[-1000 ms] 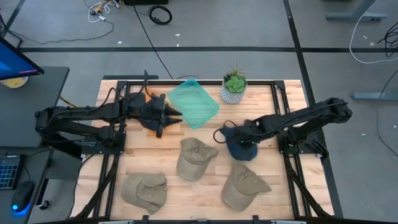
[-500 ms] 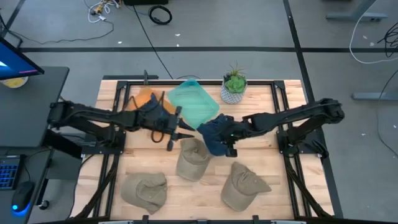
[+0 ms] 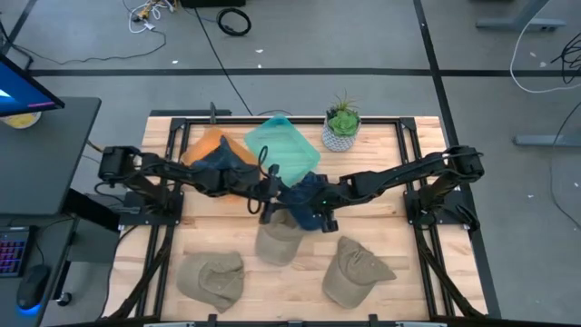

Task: Pick & Place hat
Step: Put the blue cap into the orange bin

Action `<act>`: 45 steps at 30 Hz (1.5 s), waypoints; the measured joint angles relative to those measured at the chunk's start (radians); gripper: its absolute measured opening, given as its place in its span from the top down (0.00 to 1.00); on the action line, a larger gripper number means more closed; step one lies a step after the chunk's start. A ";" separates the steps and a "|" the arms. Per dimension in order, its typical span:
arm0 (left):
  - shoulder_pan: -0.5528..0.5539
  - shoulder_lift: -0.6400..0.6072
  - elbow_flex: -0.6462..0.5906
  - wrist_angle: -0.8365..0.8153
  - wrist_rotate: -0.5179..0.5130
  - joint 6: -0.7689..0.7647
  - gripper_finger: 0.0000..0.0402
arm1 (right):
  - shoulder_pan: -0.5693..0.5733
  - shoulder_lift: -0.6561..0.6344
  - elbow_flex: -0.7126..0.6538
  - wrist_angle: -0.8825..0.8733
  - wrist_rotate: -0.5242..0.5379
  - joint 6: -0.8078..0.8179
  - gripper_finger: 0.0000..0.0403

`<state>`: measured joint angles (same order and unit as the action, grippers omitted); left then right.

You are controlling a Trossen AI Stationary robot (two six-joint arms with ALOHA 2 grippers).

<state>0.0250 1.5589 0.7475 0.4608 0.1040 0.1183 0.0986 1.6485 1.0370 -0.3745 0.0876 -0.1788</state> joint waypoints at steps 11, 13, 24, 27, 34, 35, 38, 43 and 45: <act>0.000 0.026 0.000 -0.013 -0.004 -0.055 0.47 | 0.001 0.000 0.000 0.137 0.039 -0.145 0.98; 0.000 0.026 0.000 -0.023 -0.005 -0.055 0.47 | 0.001 0.000 0.000 0.148 0.071 -0.162 0.98; 0.000 0.026 0.000 -0.091 -0.008 -0.085 0.66 | 0.001 0.000 0.000 0.166 0.139 -0.182 0.98; 0.001 0.026 0.000 -0.091 -0.019 -0.085 0.81 | 0.001 0.000 0.000 0.164 0.141 -0.182 0.98; 0.000 0.012 -0.001 -0.094 -0.073 -0.108 0.93 | 0.001 -0.001 0.001 0.145 0.148 -0.128 0.91; -0.005 0.002 -0.002 -0.099 -0.076 -0.108 0.93 | 0.001 -0.001 0.001 0.139 0.148 -0.105 0.89; -0.018 -0.034 -0.003 -0.119 -0.085 -0.108 0.92 | 0.005 -0.005 0.005 0.124 0.148 -0.051 0.81; -0.026 -0.150 -0.003 -0.246 -0.161 -0.111 0.93 | 0.029 -0.018 0.008 0.150 0.177 -0.045 0.68; -0.026 -0.207 -0.003 -0.321 -0.199 -0.112 0.93 | 0.041 -0.032 0.008 0.164 0.224 -0.046 0.63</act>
<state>-0.0013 1.3518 0.7448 0.1395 -0.0951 0.0063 0.1399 1.6167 1.0450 -0.2107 0.3119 -0.2252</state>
